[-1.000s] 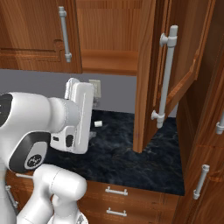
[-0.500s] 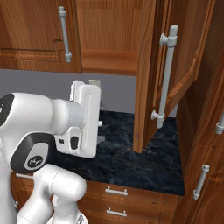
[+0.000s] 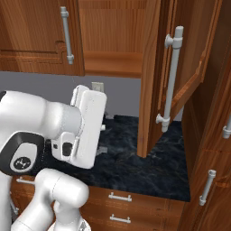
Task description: Close all open cabinet doors.
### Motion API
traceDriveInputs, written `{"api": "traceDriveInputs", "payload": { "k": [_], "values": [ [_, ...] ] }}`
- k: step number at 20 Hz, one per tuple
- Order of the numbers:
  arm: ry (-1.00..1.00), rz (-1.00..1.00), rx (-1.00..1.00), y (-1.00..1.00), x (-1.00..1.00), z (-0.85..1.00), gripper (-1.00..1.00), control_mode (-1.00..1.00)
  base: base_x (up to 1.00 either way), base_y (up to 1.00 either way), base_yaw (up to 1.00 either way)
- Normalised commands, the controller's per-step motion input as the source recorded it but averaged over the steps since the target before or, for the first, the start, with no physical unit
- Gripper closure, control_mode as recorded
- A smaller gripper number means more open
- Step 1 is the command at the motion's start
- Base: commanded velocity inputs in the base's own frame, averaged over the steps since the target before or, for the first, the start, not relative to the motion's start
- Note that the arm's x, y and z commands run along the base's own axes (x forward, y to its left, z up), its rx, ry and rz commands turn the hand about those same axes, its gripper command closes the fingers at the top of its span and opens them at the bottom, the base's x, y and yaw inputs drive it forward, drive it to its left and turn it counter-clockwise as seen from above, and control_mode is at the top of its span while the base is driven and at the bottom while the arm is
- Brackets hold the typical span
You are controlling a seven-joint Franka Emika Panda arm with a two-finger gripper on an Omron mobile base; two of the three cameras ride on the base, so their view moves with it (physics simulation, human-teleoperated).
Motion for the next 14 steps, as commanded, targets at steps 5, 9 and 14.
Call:
{"api": "traceDriveInputs", "payload": {
  "k": [5,9,14],
  "values": [
    [0.0,-0.17,0.0,-0.22,-0.29,0.0,-1.0,-1.0,0.0,0.0,0.0],
    [-0.06,-0.1,-0.01,-0.31,-0.36,0.0,-1.0,-1.0,0.0,0.0,0.0],
    [-0.19,-0.01,-0.04,-0.17,-0.4,0.0,-1.0,-1.0,0.0,0.0,0.0]
  ]
}}
